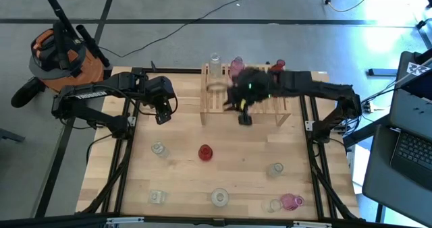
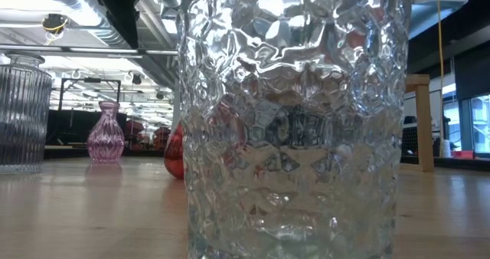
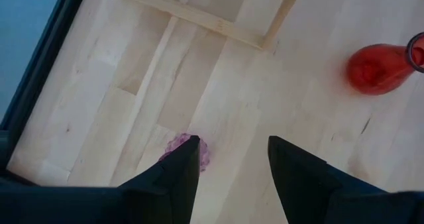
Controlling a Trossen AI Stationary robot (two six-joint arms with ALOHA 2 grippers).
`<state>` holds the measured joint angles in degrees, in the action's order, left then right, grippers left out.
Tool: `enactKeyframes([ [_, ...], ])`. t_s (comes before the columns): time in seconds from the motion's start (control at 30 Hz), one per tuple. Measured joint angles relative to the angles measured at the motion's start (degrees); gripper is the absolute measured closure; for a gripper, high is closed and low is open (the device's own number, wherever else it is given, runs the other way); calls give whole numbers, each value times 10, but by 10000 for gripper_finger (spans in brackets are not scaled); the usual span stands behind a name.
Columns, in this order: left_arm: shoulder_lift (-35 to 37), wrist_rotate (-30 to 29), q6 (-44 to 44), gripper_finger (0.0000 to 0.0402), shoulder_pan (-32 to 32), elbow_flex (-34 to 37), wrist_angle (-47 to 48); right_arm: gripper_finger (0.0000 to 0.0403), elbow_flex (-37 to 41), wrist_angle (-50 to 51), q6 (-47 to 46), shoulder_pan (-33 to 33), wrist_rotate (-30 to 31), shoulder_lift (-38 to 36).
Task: Sort vases onto shelf
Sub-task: Put the red vase on the shelf aligned with the other red vase
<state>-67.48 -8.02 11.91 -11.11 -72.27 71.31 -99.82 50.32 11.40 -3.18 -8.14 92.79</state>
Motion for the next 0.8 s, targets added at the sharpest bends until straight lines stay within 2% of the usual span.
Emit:
enactKeyframes([
  [0.13, 0, 0, 0, 231, 0, 0, -4, 317, 33, -13, -64, 78, 41, 0],
  [0.3, 1, -4, 1, 230, 0, 15, -60, 244, 113, -77, -169, 156, 117, 0],
  [0.37, 0, 16, 1, 230, 0, 40, -91, 217, 158, -131, -207, 175, 119, 0],
  [0.47, 0, 83, 0, 231, 0, 95, -137, 186, 240, -238, -283, 202, 121, 1],
  [0.57, 0, 148, 0, 231, 5, 166, -196, 169, 319, -376, -357, 226, 157, 1],
  [0.63, 0, 168, -1, 231, 14, 212, -239, 165, 368, -449, -401, 237, 195, 1],
  [0.8, 0, 169, -25, 231, 47, 315, -357, 171, 435, -507, -446, 242, 253, 1],
])
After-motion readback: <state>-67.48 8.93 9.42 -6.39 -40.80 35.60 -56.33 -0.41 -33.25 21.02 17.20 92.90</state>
